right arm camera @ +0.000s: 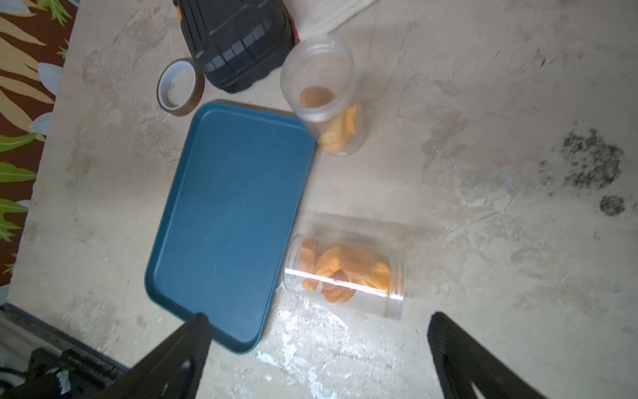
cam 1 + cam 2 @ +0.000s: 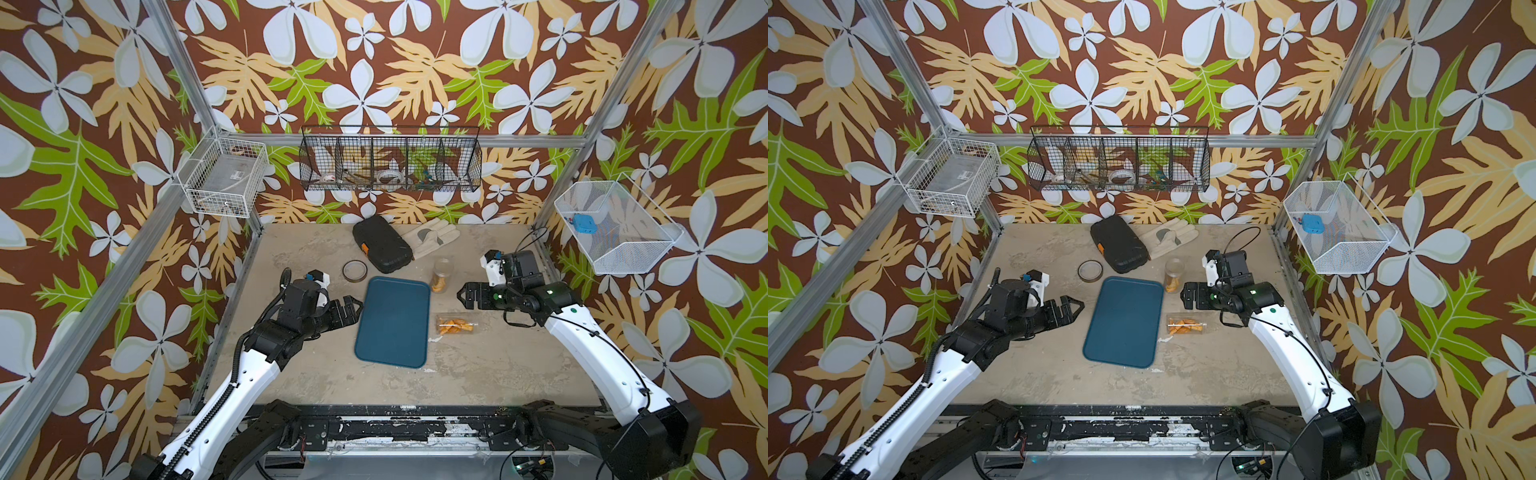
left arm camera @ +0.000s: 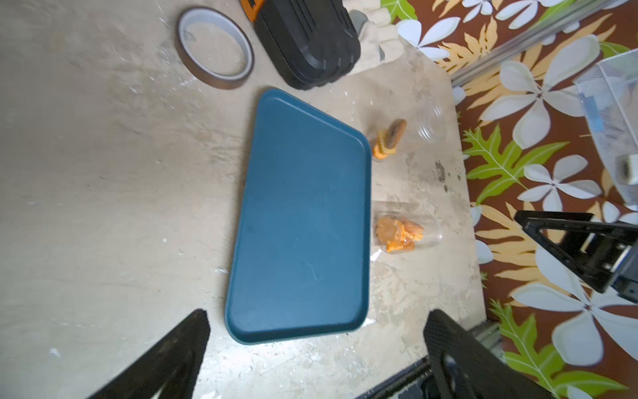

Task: Pour the cookies out of the jar
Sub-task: Pick up the jar from the center of the board.

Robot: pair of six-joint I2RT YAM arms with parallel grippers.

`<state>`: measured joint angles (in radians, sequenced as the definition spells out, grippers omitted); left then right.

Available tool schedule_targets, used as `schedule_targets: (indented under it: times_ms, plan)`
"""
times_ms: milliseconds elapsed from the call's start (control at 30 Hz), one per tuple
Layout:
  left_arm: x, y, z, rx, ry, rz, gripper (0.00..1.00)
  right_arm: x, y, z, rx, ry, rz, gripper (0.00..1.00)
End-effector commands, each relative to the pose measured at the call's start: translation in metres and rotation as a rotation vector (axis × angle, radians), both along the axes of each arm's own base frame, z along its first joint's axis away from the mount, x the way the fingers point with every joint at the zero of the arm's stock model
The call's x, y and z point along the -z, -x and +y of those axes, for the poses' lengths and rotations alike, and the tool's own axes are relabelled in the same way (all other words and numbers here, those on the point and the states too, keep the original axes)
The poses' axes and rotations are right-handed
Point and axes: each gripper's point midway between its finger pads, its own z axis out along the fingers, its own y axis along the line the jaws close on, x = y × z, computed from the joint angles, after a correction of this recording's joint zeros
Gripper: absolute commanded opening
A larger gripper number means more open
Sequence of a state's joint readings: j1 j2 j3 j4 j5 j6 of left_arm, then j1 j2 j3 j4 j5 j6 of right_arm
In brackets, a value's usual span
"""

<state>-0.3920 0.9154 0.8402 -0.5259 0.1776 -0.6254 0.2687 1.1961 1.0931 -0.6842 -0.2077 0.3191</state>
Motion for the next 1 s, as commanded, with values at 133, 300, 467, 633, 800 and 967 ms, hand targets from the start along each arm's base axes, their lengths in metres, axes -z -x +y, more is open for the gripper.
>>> schedule_targets:
  times_ms: [133, 300, 467, 633, 800, 967]
  plan:
    - [-0.004, -0.023, 0.015, -0.079, -0.096, -0.071, 1.00, -0.005, -0.036, -0.018, 0.058, 0.102, -0.149, 1.00]
    - [0.000, -0.020, 0.011, -0.057, -0.081, -0.063, 1.00, 0.013, -0.027, -0.018, 0.064, 0.088, -0.061, 1.00]
    - [0.005, -0.017, 0.018, -0.072, -0.105, -0.067, 1.00, 0.011, -0.022, -0.028, 0.071, 0.128, -0.131, 1.00]
    - [0.005, -0.021, 0.029, -0.125, -0.138, -0.109, 1.00, 0.006, -0.039, -0.056, 0.160, 0.097, -0.258, 1.00]
    - [0.010, -0.022, 0.033, -0.138, -0.159, -0.122, 1.00, 0.005, -0.049, -0.067, 0.172, 0.159, -0.257, 1.00]
    - [0.010, -0.017, 0.019, -0.063, -0.116, -0.107, 1.00, 0.005, -0.050, -0.056, 0.155, 0.092, -0.224, 1.00]
